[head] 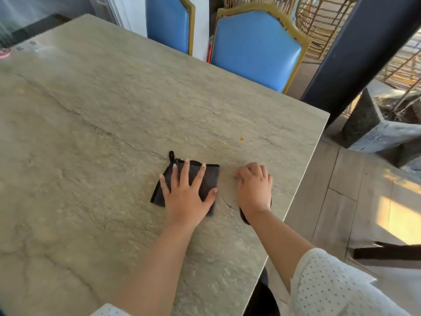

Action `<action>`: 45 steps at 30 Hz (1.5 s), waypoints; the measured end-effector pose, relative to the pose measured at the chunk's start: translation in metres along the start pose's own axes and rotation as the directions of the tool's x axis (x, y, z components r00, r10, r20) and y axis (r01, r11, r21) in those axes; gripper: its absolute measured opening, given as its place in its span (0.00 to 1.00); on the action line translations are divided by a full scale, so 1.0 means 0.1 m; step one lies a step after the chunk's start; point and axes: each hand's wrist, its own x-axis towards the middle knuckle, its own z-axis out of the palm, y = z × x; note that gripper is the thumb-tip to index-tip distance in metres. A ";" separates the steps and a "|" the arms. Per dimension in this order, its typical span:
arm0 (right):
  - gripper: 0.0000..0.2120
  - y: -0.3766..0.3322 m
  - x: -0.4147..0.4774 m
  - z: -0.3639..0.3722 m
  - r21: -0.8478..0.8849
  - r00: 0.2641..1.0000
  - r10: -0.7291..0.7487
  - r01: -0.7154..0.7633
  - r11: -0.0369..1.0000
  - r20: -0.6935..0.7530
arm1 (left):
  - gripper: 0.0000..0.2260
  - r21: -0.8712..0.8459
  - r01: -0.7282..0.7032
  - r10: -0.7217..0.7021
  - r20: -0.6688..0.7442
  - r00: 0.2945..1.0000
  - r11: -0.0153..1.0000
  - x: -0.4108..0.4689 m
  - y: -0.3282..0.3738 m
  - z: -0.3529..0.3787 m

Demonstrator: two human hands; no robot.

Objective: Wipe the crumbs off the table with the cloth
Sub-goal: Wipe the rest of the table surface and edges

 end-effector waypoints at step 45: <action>0.26 0.71 1.23 -0.08 -0.314 0.957 -0.008 0.102 0.944 0.290 | 0.26 -0.136 0.311 -0.323 -0.079 0.943 0.941 0.80 0.54 0.26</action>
